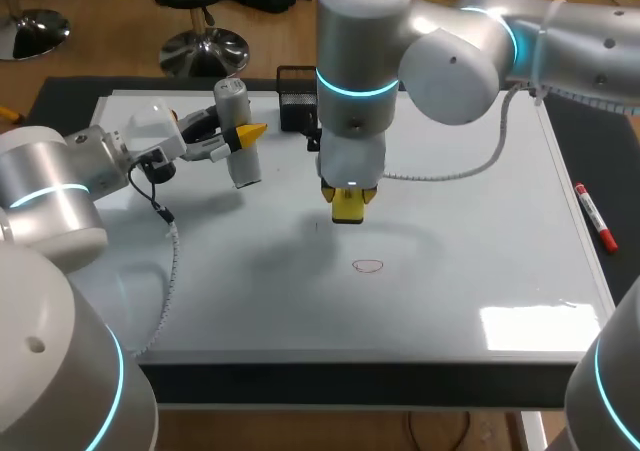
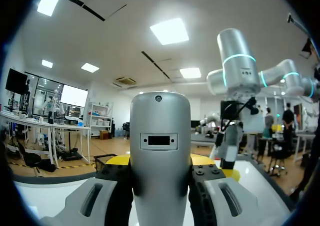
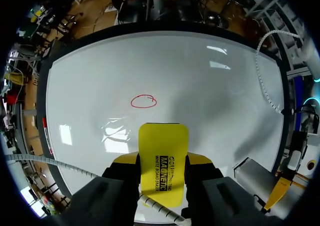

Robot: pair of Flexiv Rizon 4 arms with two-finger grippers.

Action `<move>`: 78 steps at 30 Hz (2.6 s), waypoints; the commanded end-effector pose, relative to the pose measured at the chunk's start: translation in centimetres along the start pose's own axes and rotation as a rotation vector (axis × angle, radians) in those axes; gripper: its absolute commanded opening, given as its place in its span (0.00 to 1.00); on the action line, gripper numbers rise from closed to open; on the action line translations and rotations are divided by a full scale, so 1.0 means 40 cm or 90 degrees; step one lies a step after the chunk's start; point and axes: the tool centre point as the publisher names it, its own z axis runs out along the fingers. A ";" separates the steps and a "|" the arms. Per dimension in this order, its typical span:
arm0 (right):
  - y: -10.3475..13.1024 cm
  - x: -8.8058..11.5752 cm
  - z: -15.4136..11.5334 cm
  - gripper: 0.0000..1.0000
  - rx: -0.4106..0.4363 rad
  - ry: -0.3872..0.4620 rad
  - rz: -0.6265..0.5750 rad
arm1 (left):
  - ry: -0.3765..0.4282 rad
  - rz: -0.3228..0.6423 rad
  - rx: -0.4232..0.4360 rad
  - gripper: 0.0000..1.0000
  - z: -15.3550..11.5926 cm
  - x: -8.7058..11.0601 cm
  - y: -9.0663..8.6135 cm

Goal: Pick up the inspection probe, press it on each red-marked spot on the whiteboard one by one, put down the probe, pick up the eraser, and wipe off all the red marks.

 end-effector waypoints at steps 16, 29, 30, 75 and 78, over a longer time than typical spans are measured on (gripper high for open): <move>0.084 -0.013 0.029 0.00 -0.032 -0.008 -0.012 | -0.002 0.001 0.002 0.00 0.003 0.001 0.000; 0.201 -0.027 0.089 0.00 -0.059 -0.040 -0.020 | -0.002 0.001 0.002 0.00 0.003 0.001 0.000; 0.207 -0.029 0.096 0.00 -0.063 -0.039 -0.023 | -0.002 0.001 0.002 0.00 0.003 0.001 0.000; 0.255 0.084 0.231 0.00 -0.135 -0.006 -0.016 | -0.002 0.001 0.002 0.00 0.003 0.001 0.000; 0.263 0.110 0.236 0.00 -0.138 -0.002 -0.008 | -0.002 0.001 0.002 0.00 0.003 0.001 0.000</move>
